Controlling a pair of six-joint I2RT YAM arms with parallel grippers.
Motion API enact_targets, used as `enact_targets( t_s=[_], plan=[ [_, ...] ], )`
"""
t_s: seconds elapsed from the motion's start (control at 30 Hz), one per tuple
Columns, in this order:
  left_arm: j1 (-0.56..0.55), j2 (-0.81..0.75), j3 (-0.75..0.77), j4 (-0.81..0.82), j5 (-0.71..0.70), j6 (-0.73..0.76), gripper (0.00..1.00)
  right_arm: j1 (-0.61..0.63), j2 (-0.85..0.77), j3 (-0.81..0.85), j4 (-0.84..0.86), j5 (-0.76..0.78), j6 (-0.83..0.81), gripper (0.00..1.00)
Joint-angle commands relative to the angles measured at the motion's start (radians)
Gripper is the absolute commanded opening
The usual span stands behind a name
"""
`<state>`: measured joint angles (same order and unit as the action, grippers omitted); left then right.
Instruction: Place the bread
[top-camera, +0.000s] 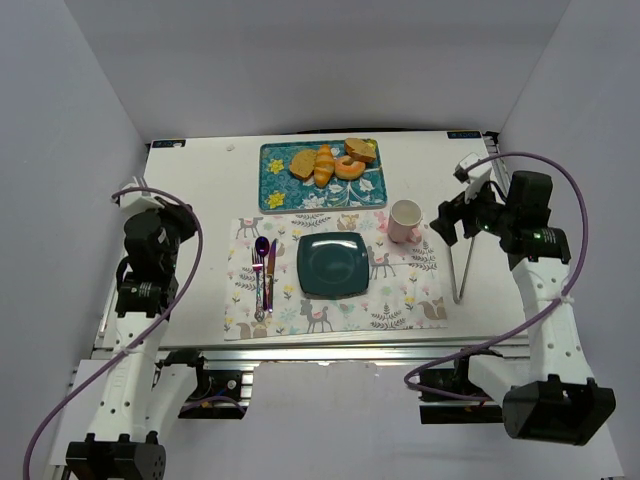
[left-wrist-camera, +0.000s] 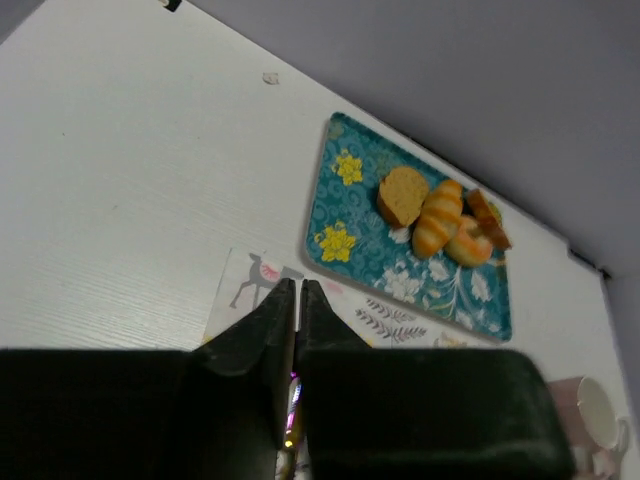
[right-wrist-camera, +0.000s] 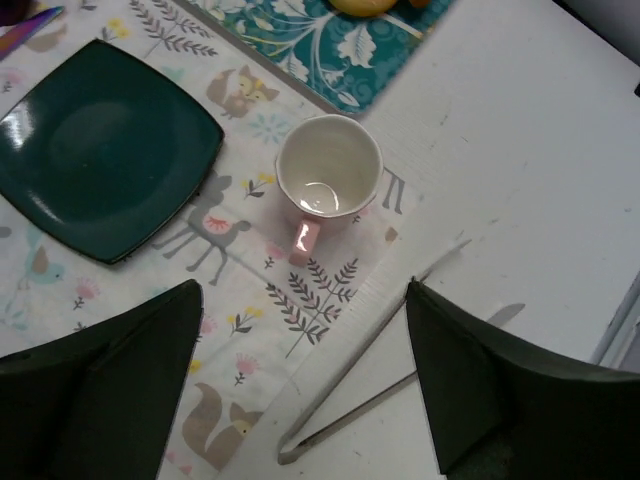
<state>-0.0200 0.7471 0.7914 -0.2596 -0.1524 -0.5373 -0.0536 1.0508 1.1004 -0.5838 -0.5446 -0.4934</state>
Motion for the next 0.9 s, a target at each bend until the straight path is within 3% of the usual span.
enact_targets(
  t_s=[0.0,0.03,0.07,0.1,0.13,0.17,0.27,0.3,0.37,0.47,0.5,0.57,0.63,0.7,0.77,0.87],
  plan=[
    [0.002,0.009,-0.003,0.025,0.108,-0.009,0.21,0.003,-0.014,-0.028,0.007,-0.104,-0.086,0.82],
    [0.0,0.012,-0.006,0.031,0.128,-0.007,0.41,0.003,0.018,-0.021,-0.005,-0.086,-0.073,0.72],
    [0.0,0.024,-0.012,0.045,0.148,-0.007,0.59,0.003,0.041,0.007,-0.005,0.014,-0.041,0.53],
    [0.0,0.032,-0.017,0.048,0.166,-0.015,0.83,0.003,0.067,0.024,-0.001,0.081,0.058,0.09],
    [0.0,0.04,-0.018,0.048,0.207,-0.021,0.92,0.001,0.122,0.042,-0.005,0.13,0.091,0.01],
    [0.0,0.057,-0.02,0.04,0.214,-0.024,0.98,-0.002,0.144,0.058,-0.029,0.205,0.111,0.01],
    [0.002,0.064,-0.035,0.042,0.243,-0.041,0.98,-0.009,0.173,0.055,-0.039,0.273,0.159,0.51],
    [0.0,0.063,-0.05,0.046,0.249,-0.043,0.98,-0.009,0.172,0.033,-0.045,0.284,0.167,0.74],
    [0.0,0.063,-0.057,0.045,0.264,-0.041,0.97,-0.011,0.17,0.007,-0.05,0.313,0.173,0.89],
    [-0.001,0.077,-0.064,0.046,0.289,-0.038,0.85,-0.015,0.166,-0.071,-0.016,0.404,0.199,0.89],
    [-0.001,0.089,-0.069,0.051,0.298,-0.036,0.66,-0.018,0.172,-0.103,-0.008,0.426,0.216,0.89],
    [0.0,0.103,-0.069,0.048,0.313,-0.038,0.41,-0.028,0.186,-0.125,-0.004,0.458,0.231,0.89],
    [-0.001,0.124,-0.069,0.046,0.323,-0.039,0.33,-0.029,0.213,-0.149,-0.011,0.471,0.26,0.88],
    [-0.001,0.129,-0.072,0.048,0.323,-0.044,0.46,-0.029,0.244,-0.174,0.007,0.508,0.276,0.87],
    [-0.001,0.129,-0.075,0.046,0.306,-0.049,0.74,-0.031,0.282,-0.207,0.021,0.538,0.285,0.86],
    [-0.001,0.129,-0.078,0.045,0.295,-0.049,0.81,-0.032,0.331,-0.227,0.064,0.575,0.315,0.83]
  ],
)
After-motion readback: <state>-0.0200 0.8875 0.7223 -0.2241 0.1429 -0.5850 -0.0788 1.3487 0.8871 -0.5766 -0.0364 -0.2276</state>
